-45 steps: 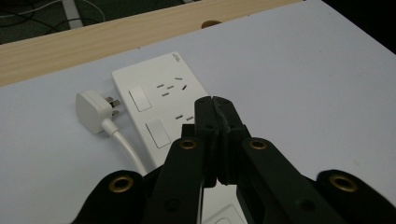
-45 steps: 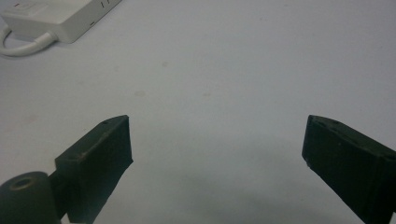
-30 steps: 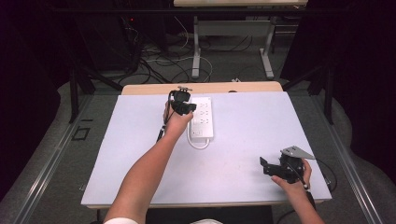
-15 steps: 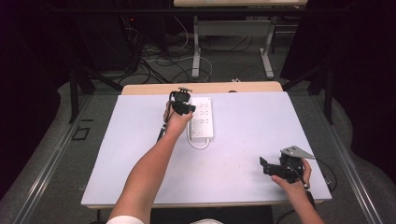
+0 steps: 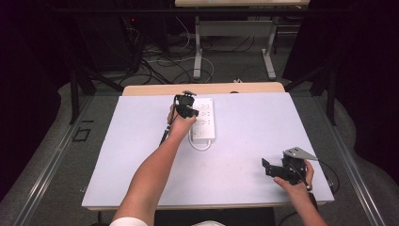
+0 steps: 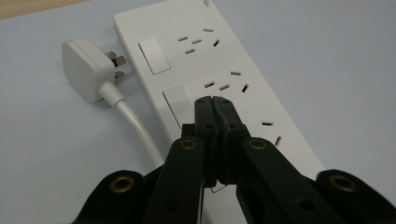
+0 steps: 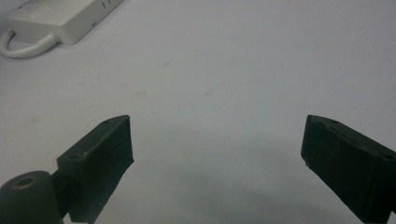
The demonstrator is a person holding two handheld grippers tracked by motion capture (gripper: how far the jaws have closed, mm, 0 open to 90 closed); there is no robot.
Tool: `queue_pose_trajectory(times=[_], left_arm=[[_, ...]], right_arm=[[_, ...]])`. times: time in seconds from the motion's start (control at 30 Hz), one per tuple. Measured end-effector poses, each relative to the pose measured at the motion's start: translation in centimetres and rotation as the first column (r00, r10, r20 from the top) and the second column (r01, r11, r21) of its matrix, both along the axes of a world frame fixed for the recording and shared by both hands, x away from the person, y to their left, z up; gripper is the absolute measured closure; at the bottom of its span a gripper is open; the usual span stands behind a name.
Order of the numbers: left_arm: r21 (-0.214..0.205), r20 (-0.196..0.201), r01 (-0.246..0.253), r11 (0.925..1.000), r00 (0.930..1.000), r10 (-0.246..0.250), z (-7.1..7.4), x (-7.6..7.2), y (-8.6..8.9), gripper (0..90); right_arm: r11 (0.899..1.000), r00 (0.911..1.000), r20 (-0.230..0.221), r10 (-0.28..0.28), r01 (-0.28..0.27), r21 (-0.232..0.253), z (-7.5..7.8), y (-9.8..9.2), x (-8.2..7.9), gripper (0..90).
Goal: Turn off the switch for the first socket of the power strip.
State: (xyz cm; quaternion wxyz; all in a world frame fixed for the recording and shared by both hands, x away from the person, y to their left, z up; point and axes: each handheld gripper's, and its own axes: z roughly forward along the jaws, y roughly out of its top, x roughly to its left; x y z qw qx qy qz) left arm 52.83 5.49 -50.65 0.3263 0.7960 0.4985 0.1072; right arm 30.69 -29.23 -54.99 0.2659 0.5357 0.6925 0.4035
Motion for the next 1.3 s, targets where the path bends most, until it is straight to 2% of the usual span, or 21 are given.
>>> queue_pose_trajectory(times=[0.33,0.37,0.83,1.0,1.03,1.3], left_arm=[[0.004,-0.018,-0.002,1.0,0.9998,0.002,-0.5,-0.2,-0.4,90.0],[0.012,-0.017,0.01,0.9999,0.9998,-0.01,-0.5,-0.1,-0.4,90.0],[0.032,-0.051,-0.02,0.9993,0.9985,0.022,-1.1,-0.1,-0.4,90.0],[0.041,-0.042,-0.028,0.9988,0.9987,0.03,-1.3,-0.1,-0.3,90.0],[0.032,-0.042,-0.035,0.9989,0.9985,0.036,-1.4,-0.2,-0.3,90.0],[0.032,-0.042,-0.036,0.9988,0.9984,0.037,-1.4,-0.1,-0.2,90.0]], right_arm=[[1.0,1.0,-0.006,-0.002,0.002,0.01,0.1,-0.1,0.0,8.3],[1.0,1.0,-0.006,-0.002,0.002,0.01,0.1,-0.1,0.0,8.3],[1.0,1.0,-0.002,-0.005,0.005,0.015,0.1,-0.2,0.0,8.7],[1.0,0.9999,-0.015,-0.006,0.006,0.015,0.2,-0.2,-0.1,8.8],[1.0,1.0,-0.004,-0.004,0.004,0.017,0.1,-0.1,0.0,8.9],[1.0,1.0,-0.006,-0.005,0.005,0.018,0.1,-0.1,0.0,9.0]])
